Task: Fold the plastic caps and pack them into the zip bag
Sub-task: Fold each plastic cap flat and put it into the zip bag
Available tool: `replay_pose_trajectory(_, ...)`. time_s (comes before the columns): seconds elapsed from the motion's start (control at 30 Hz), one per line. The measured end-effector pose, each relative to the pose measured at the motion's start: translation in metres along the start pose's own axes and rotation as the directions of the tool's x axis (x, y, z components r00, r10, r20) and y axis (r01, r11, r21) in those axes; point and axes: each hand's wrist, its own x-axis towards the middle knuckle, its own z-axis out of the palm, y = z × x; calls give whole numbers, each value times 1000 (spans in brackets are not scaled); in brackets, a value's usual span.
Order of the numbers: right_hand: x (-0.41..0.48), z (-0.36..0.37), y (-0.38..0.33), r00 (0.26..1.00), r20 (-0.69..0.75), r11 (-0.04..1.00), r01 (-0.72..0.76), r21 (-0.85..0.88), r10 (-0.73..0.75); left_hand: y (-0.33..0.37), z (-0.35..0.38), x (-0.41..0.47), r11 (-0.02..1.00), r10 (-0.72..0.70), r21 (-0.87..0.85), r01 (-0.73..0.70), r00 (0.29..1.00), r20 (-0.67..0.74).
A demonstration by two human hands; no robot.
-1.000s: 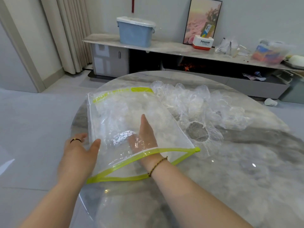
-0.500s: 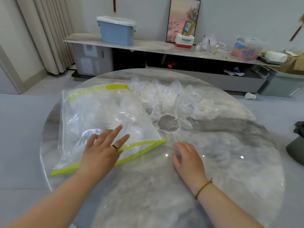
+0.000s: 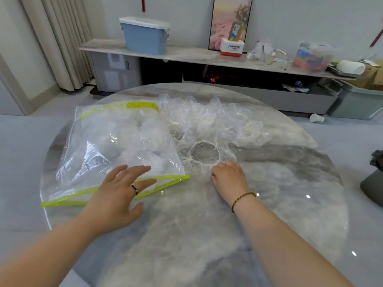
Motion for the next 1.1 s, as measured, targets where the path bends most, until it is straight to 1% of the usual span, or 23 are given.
replay_pose_trajectory(0.07,-6,-1,-2,995,-76,996,54,-77,-60,19,7,6,999,49,-24,-49,999,16)
replay_pose_trajectory(0.1,-10,3,-1,989,-125,995,72,-74,-81,26,11,9,997,66,-46,-65,998,17)
replay_pose_trajectory(0.2,-40,7,-2,965,-214,981,174,86,-152,49,19,16,988,105,-122,-100,994,40)
replay_pose_trajectory(0.23,-52,9,-4,962,-211,963,208,171,-171,55,23,16,984,133,-127,-127,990,41)
replay_pose_trajectory(0.3,-70,6,-4,964,-181,926,240,292,-194,67,33,16,977,184,-121,-174,980,74)
replay_pose_trajectory(0.33,-78,0,-5,970,-131,904,239,355,-205,72,37,16,974,202,-118,-191,975,90)
replay_pose_trajectory(0.4,-90,-10,-5,978,9,852,175,494,-206,75,43,18,966,235,-128,-223,968,90)
replay_pose_trajectory(0.47,-105,-6,0,967,66,820,172,546,-247,77,43,22,957,265,-156,-245,957,116)
replay_pose_trajectory(0.53,-118,-5,4,971,86,798,130,589,-221,76,43,24,948,267,-205,-243,959,97)
replay_pose_trajectory(0.57,-125,-1,6,974,57,822,153,548,-220,75,43,25,948,255,-221,-229,962,99)
replay_pose_trajectory(0.63,-131,5,11,971,3,900,219,377,-238,74,42,24,940,225,-286,-185,968,114)
replay_pose_trajectory(0.67,-131,6,12,972,-42,927,232,293,-230,73,42,23,938,222,-296,-182,969,108)
replay_pose_trajectory(0.7,-127,5,11,973,-86,939,229,255,-214,73,40,23,935,212,-312,-167,970,116)
replay_pose_trajectory(0.73,-123,4,9,970,-144,942,226,246,-195,74,38,24,927,176,-357,-119,975,132)
replay_pose_trajectory(0.8,-117,6,10,964,-201,932,228,282,-175,74,36,26,856,-20,-504,117,981,193)
replay_pose_trajectory(0.83,-115,6,11,970,-194,923,206,324,-148,75,38,25,792,-103,-549,267,945,312)
replay_pose_trajectory(0.9,-114,1,13,990,-140,881,74,467,-8,77,39,27,639,-197,-651,410,905,377)
replay_pose_trajectory(0.93,-113,-3,15,992,-89,828,-28,559,94,78,39,28,569,-263,-679,464,885,384)
replay_pose_trajectory(0.97,-111,-6,15,986,4,751,-132,647,169,79,38,29,528,-329,-683,505,863,384)
replay_pose_trajectory(1.0,-110,-7,15,969,100,648,-226,728,226,79,38,31,500,-384,-674,543,837,390)
replay_pose_trajectory(1.03,-107,-8,15,947,177,544,-299,784,267,81,37,33,494,-429,-654,573,815,390)
replay_pose_trajectory(1.07,-104,-8,15,926,232,474,-354,806,297,83,37,35,495,-465,-626,602,793,394)
replay_pose_trajectory(1.1,-101,-8,13,908,276,437,-398,807,317,86,36,37,528,-479,-580,620,782,400)
